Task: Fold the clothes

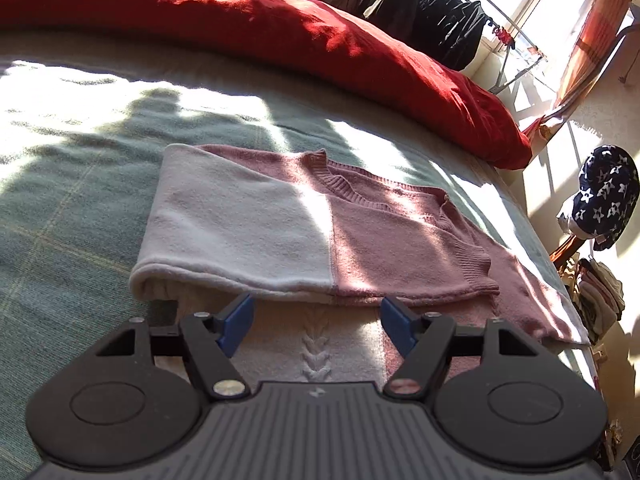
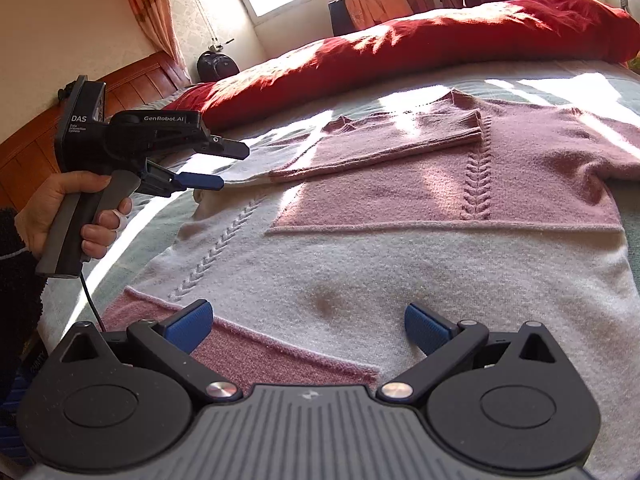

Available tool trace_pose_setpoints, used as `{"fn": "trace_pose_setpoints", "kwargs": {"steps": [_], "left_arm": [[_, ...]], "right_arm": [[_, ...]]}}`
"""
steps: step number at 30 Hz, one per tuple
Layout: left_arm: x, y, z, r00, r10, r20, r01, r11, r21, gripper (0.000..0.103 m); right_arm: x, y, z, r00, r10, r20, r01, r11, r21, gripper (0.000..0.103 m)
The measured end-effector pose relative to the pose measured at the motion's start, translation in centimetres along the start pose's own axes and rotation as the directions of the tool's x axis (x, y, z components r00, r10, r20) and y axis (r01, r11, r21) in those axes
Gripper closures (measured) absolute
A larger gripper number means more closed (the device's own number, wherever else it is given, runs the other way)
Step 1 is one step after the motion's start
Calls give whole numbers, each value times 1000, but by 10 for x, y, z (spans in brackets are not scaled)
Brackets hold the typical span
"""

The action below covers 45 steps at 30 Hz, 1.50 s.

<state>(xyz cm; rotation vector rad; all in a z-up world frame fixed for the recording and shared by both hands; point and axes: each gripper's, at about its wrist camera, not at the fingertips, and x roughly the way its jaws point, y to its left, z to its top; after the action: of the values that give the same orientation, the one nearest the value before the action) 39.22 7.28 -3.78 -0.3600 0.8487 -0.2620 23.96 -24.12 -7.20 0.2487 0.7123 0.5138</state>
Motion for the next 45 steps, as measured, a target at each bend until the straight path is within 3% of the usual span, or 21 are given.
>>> {"fn": "trace_pose_setpoints", "kwargs": {"steps": [3, 6, 11, 13, 17, 21, 25, 28, 30, 32, 33, 35, 38, 41, 45], "left_arm": [[5, 23, -5, 997, 53, 50, -52, 998, -22, 32], [7, 40, -12, 995, 23, 95, -17, 998, -60, 32], [4, 33, -27, 986, 35, 160, -42, 998, 39, 31], [4, 31, -30, 984, 32, 178, -42, 998, 53, 26], [3, 34, -30, 986, -28, 162, 17, 997, 71, 13], [0, 35, -32, 986, -78, 145, 66, 994, 87, 9], [-10, 29, -40, 984, -115, 134, 96, 985, 143, 4], [-17, 28, -39, 981, -154, 121, 134, 978, 159, 4], [-28, 30, -35, 971, -183, 154, 163, 977, 135, 4], [-41, 31, -32, 961, -191, 201, 165, 976, 142, 4], [-46, 31, -32, 957, -189, 221, 158, 976, 152, 3], [-53, 33, -31, 952, -183, 246, 146, 976, 161, 1], [-51, 39, -26, 951, -179, 252, 150, 980, 133, 1], [-49, 44, -22, 951, -170, 258, 147, 983, 105, 1], [-46, 48, -21, 952, -172, 254, 154, 984, 89, 1]], "right_arm": [[1, 1, 0, 1000, -4, 9, 4, 1000, -2, 0], [6, 2, -1, 1000, -14, 8, 15, 1000, -16, 0], [19, 14, -7, 996, -88, 5, 88, 989, -115, 0], [24, 20, -9, 992, -128, 11, 128, 981, -144, 0], [30, 28, -7, 982, -188, -12, 184, 968, -170, 0], [30, 28, 4, 980, -190, -62, 179, 972, -153, 0], [21, 20, 37, 984, -154, -89, 151, 988, -32, 0], [20, 13, 69, 989, -141, -49, 142, 990, 26, 0], [29, 3, 93, 992, -121, -34, 123, 990, 73, 0], [46, -17, 111, 993, -111, -38, 116, 981, 153, 9], [55, -29, 119, 993, -108, -43, 115, 974, 197, 13], [71, -52, 128, 993, -111, -51, 121, 951, 283, 29], [92, -92, 127, 993, -105, -52, 118, 887, 447, 42], [96, -117, 118, 996, -78, 32, 46, 816, 576, 45], [101, -122, 119, 991, -116, 70, 54, 814, 578, 54]]}}
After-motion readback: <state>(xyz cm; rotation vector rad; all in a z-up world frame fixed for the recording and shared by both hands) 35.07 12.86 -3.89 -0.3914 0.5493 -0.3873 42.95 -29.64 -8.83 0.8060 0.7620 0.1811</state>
